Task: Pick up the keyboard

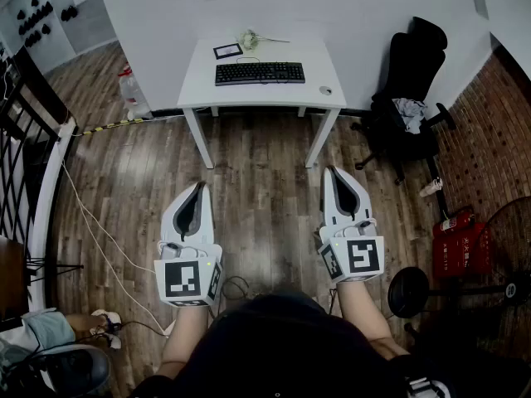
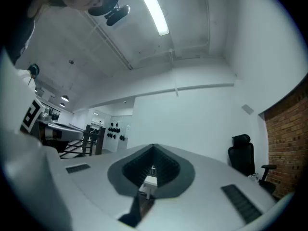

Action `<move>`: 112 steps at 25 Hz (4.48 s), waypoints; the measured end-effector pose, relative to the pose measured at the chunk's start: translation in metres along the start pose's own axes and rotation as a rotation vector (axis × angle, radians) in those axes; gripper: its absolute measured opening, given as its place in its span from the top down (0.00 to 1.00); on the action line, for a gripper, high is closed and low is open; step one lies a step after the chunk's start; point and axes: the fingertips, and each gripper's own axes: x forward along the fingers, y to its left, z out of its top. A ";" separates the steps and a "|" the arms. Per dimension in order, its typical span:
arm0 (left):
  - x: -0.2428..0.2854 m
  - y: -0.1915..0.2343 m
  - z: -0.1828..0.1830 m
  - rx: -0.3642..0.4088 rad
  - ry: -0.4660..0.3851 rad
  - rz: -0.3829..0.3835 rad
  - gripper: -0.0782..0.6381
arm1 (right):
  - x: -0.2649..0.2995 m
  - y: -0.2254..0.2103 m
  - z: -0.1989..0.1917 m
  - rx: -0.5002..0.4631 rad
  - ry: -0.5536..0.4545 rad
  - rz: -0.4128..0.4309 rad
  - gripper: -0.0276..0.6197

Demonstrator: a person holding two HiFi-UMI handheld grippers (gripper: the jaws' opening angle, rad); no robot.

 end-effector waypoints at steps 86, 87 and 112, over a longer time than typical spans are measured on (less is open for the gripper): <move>0.638 0.187 -0.156 -0.092 0.104 -0.066 0.88 | 0.581 -0.235 -0.264 0.116 0.316 0.070 0.71; 0.646 0.193 -0.163 -0.101 0.117 -0.058 0.87 | 0.588 -0.237 -0.272 0.118 0.333 0.063 0.71; 0.700 0.239 -0.343 -0.186 0.508 -0.113 0.87 | 0.625 -0.272 -0.405 0.171 0.696 -0.041 0.70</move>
